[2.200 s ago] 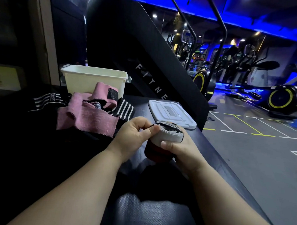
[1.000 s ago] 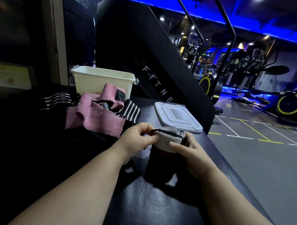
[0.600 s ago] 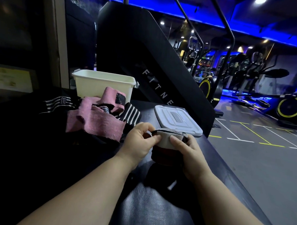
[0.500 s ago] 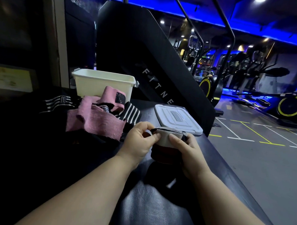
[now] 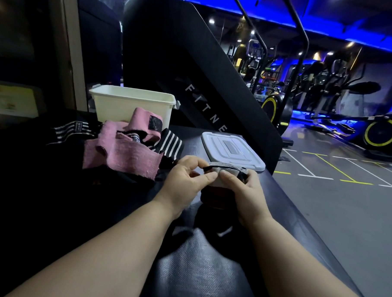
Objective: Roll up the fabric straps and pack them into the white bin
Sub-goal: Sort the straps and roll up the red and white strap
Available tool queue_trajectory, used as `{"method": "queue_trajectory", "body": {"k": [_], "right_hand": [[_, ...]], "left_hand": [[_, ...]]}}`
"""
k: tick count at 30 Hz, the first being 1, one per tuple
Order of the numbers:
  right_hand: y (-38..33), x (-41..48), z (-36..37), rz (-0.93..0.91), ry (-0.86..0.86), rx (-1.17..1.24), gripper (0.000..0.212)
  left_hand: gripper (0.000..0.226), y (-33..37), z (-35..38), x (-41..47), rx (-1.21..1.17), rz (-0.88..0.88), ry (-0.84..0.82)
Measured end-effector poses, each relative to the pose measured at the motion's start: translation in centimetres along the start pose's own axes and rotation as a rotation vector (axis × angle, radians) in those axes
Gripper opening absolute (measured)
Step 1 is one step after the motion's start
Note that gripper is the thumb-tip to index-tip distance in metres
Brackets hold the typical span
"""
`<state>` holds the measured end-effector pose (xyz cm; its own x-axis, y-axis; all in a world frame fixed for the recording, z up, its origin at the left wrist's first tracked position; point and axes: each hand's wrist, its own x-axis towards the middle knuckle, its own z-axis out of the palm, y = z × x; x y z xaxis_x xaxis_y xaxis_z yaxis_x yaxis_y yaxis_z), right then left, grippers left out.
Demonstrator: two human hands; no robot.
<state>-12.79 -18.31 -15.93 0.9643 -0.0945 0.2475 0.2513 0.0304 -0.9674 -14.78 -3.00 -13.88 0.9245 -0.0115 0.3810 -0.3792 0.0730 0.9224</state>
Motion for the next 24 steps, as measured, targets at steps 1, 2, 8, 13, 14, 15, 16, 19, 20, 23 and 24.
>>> {"method": "queue_trajectory", "body": {"k": [1, 2, 8, 13, 14, 15, 16, 19, 20, 23, 24], "right_hand": [[0.1, 0.1, -0.1, 0.008, 0.006, -0.007, 0.089], [0.1, 0.0, 0.0, 0.016, 0.014, -0.016, 0.089], [-0.6, -0.4, 0.3, 0.016, 0.077, -0.083, 0.079], [-0.7, -0.3, 0.6, -0.008, 0.128, -0.159, 0.075], [-0.6, -0.3, 0.6, -0.005, 0.130, -0.167, 0.073], [-0.7, -0.3, 0.6, -0.001, 0.133, -0.179, 0.071], [-0.8, -0.4, 0.6, -0.003, 0.139, -0.196, 0.069], [-1.2, -0.6, 0.7, -0.021, 0.150, -0.225, 0.057], [-1.3, -0.7, 0.8, -0.024, 0.153, -0.222, 0.059], [-1.1, -0.7, 0.7, -0.009, 0.157, -0.224, 0.070], [-1.2, -0.7, 0.6, 0.010, 0.126, -0.209, 0.073]], "left_hand": [[0.017, -0.1, 0.0, 0.0, 0.018, 0.005, -0.002], [0.015, -0.1, 0.0, 0.0, 0.046, 0.018, 0.011], [0.020, -0.3, 0.1, 0.2, 0.202, 0.145, 0.074], [0.034, -0.1, 0.0, 0.3, 0.287, 0.238, 0.070], [0.031, -0.1, 0.2, 0.3, 0.290, 0.244, 0.074], [0.026, -0.1, 0.4, 0.3, 0.292, 0.247, 0.080], [0.021, -0.1, 0.6, 0.3, 0.294, 0.253, 0.091], [0.022, -0.1, 1.0, 0.2, 0.304, 0.284, 0.124], [0.022, -0.1, 1.0, 0.2, 0.310, 0.287, 0.122], [0.022, -0.2, 0.6, 0.4, 0.356, 0.291, 0.097], [0.021, -0.3, 0.3, 0.4, 0.388, 0.293, 0.080]]}}
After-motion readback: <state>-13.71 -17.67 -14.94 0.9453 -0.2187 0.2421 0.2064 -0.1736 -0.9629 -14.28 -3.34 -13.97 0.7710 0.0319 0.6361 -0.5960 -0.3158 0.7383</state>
